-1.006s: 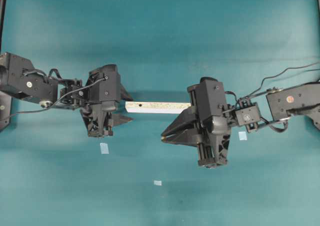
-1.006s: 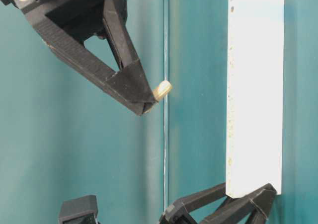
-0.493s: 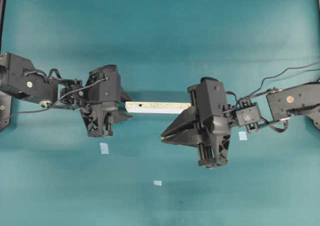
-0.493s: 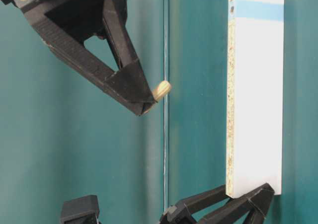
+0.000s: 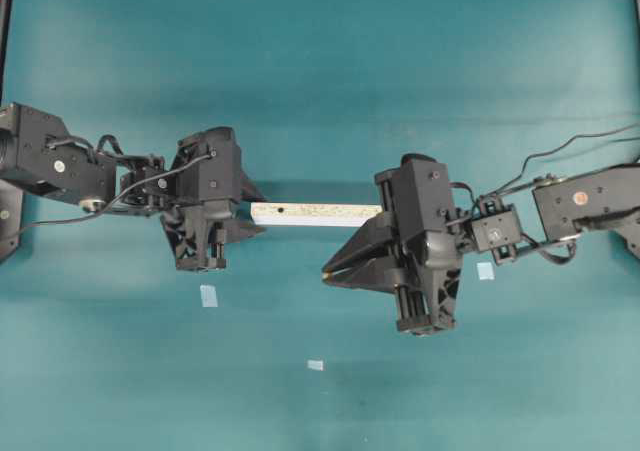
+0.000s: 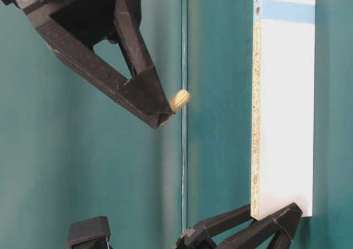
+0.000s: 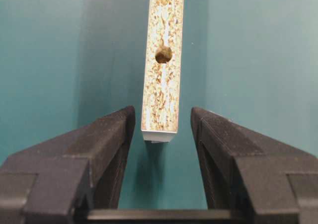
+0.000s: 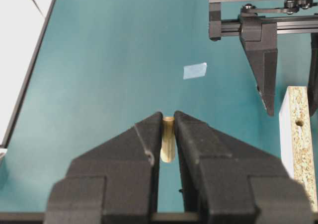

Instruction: Insert the rod into the hole on the wooden board.

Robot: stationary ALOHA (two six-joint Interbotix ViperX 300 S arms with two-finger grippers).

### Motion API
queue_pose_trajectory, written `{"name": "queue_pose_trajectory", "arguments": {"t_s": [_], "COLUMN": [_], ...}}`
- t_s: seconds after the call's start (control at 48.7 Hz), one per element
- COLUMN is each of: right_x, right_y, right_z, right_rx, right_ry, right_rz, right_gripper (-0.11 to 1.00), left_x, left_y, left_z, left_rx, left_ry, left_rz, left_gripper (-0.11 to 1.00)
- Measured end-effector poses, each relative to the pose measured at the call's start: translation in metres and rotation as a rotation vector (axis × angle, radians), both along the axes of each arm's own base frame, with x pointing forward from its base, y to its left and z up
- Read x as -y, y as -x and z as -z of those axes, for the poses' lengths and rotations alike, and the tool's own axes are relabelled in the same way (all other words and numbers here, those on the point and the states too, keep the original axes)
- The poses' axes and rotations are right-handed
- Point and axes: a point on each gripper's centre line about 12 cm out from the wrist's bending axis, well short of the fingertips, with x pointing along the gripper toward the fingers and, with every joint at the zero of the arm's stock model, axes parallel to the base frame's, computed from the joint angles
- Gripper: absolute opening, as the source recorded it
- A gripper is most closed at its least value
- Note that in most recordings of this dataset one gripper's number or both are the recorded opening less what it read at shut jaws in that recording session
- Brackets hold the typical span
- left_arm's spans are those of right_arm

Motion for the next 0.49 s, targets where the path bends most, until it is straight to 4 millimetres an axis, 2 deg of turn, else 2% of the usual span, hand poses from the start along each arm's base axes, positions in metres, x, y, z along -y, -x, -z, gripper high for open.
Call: {"name": "queue_pose_trajectory", "arguments": {"t_s": [0.349,0.411,0.493], "right_x": [0.0001,0.0002,0.0002], "right_y": [0.0012,0.0015,0.0015], "right_z": [0.002,0.0026,0.0026], "right_rx": [-0.005,-0.006,-0.006], "right_ry": [0.001,0.001,0.001], "right_rz": [0.0,0.0,0.0], "right_gripper": [0.11,0.11,0.11], "left_x": [-0.0016,-0.0016,-0.0016], "left_y": [-0.0007,-0.0007,-0.0008], "left_z": [0.0022,0.0022,0.0026], "left_rx": [-0.002,-0.002,-0.002], "left_ry": [0.0,0.0,0.0], "left_rz": [-0.005,-0.005,-0.005], "left_gripper": [0.55,0.5,0.36]}}
